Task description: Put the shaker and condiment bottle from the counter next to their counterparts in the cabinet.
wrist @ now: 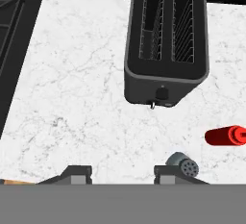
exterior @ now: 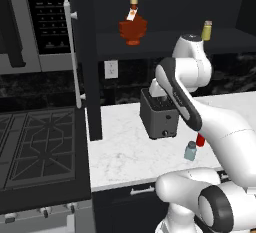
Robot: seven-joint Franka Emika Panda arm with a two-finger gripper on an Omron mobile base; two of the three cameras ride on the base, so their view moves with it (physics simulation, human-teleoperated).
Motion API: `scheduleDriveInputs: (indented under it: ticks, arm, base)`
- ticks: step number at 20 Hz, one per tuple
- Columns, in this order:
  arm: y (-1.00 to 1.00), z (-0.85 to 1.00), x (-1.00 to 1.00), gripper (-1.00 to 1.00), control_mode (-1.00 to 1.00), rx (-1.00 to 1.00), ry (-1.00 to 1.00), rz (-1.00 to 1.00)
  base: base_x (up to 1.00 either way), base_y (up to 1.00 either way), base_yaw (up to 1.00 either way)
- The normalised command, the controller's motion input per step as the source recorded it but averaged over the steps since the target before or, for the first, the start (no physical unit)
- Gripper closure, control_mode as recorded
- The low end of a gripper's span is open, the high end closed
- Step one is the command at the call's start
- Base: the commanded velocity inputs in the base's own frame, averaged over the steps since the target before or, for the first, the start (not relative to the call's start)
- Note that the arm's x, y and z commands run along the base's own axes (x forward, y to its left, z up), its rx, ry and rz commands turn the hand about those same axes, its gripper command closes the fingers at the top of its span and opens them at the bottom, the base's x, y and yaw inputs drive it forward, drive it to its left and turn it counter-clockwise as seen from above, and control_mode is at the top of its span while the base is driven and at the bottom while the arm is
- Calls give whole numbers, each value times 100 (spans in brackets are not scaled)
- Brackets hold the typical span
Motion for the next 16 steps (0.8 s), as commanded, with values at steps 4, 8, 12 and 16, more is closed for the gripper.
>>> scheduleDriveInputs:
  ticks: [4,8,12,16]
  arm:
    - [-44,-6,-11,-100,-100,11,0,1]
    - [-100,-45,-34,-100,-100,17,0,7]
    - [-98,-50,-19,-100,-100,11,-8,20]
    - [-97,-49,-8,-100,-100,5,-12,30]
  base:
    - [0,0,0]
    - [0,0,0]
    - [0,0,0]
    - [0,0,0]
